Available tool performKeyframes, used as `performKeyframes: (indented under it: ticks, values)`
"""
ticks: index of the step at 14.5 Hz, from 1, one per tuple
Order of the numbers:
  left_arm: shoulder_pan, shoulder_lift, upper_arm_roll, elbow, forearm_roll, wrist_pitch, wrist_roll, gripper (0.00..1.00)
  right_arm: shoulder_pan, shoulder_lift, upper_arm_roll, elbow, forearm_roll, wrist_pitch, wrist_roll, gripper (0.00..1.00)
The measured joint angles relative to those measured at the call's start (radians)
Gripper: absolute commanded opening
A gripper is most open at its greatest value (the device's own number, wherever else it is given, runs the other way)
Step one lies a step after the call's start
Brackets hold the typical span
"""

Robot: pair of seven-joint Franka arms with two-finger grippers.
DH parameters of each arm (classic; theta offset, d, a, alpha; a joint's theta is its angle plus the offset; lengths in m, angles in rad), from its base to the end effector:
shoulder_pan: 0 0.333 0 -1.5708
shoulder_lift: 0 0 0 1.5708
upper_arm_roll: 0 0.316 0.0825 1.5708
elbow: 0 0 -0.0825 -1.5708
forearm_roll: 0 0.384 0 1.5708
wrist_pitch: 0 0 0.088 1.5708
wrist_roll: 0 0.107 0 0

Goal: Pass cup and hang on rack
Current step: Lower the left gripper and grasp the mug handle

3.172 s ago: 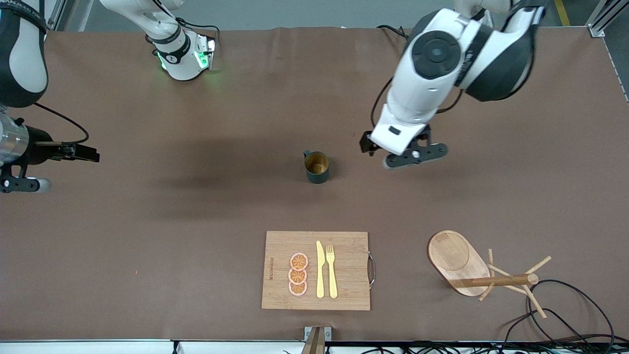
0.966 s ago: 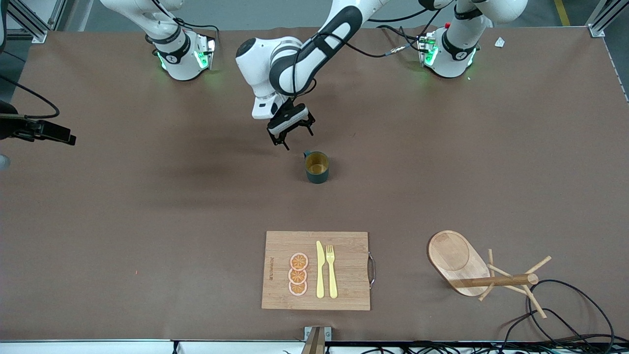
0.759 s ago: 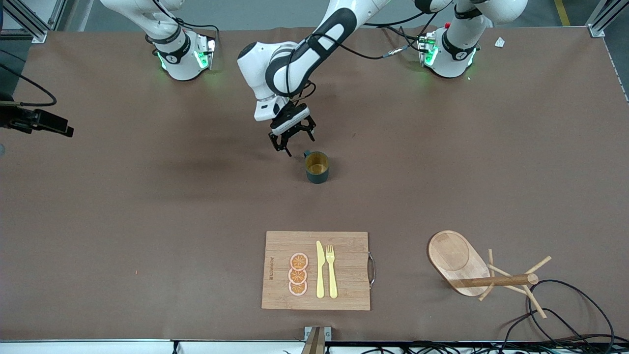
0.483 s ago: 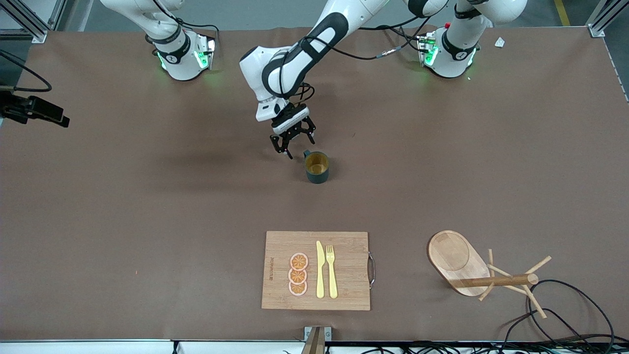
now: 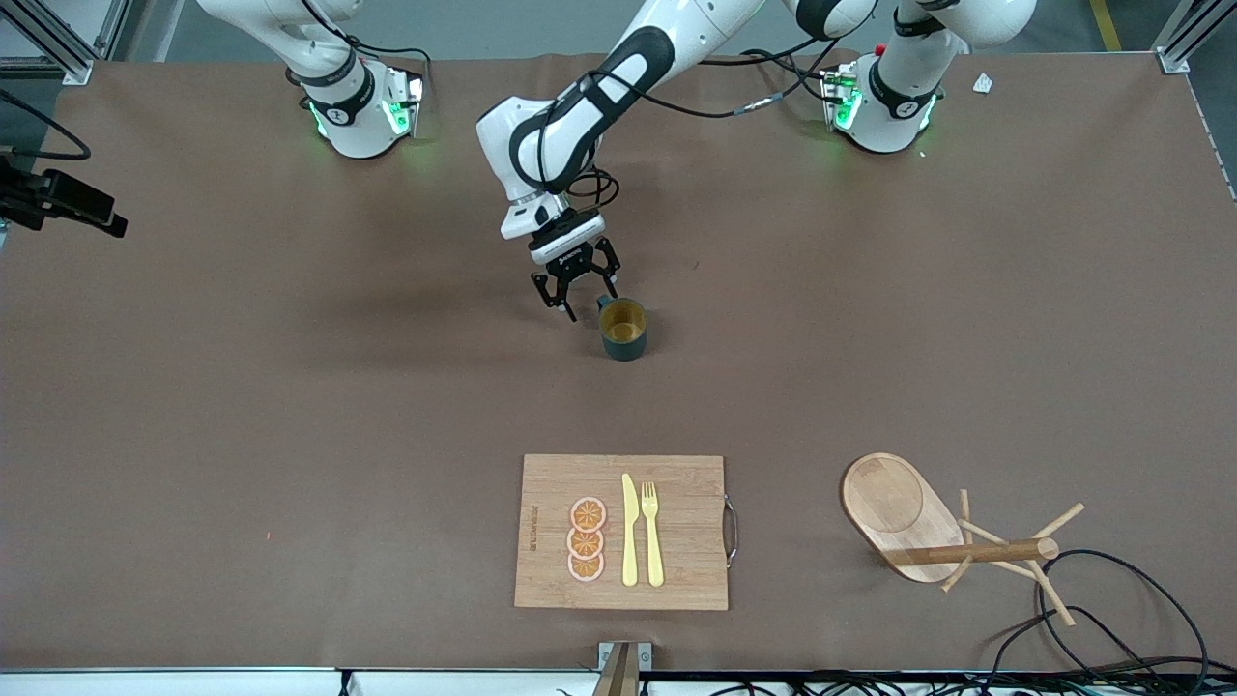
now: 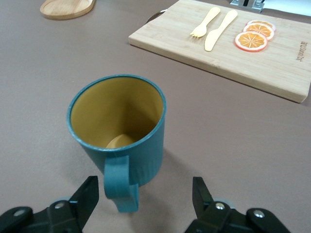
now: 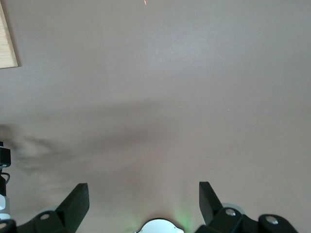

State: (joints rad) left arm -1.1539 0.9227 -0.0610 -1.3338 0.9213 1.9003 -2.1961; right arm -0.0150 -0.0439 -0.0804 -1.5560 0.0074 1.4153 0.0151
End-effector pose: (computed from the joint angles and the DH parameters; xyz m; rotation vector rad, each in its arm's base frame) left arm 0.3115 -0.6452 0.1680 -2.6100 -0.6968 -1.1276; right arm 0.5219 -0.0501 0.6421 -3.1185 0.1708 0.1507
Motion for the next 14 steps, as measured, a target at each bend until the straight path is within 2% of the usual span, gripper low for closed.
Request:
performKeyframes:
  ticks: [2, 6, 8, 12, 14]
  values:
    - [0.000, 0.005, 0.003, 0.000, 0.004, 0.000, 0.000, 0.76, 0.000, -0.011, 0.000, 0.000, 0.000, -0.001, 0.000, 1.00]
    - [0.000, 0.018, 0.014, 0.000, 0.004, -0.001, -0.025, 0.59, 0.000, -0.015, -0.002, -0.003, 0.000, -0.008, 0.000, 1.00]
    - [0.000, 0.024, 0.014, 0.000, 0.004, -0.001, -0.034, 0.47, 0.000, -0.015, -0.001, -0.005, 0.000, -0.011, 0.000, 1.00]
    - [-0.001, 0.025, 0.014, 0.001, 0.004, -0.001, -0.040, 0.17, 0.000, -0.015, -0.001, -0.006, 0.000, -0.021, 0.000, 1.00]
    - [-0.001, 0.025, 0.014, 0.005, 0.004, -0.009, -0.040, 0.08, 0.000, -0.016, -0.001, -0.006, 0.000, -0.021, 0.000, 1.00]
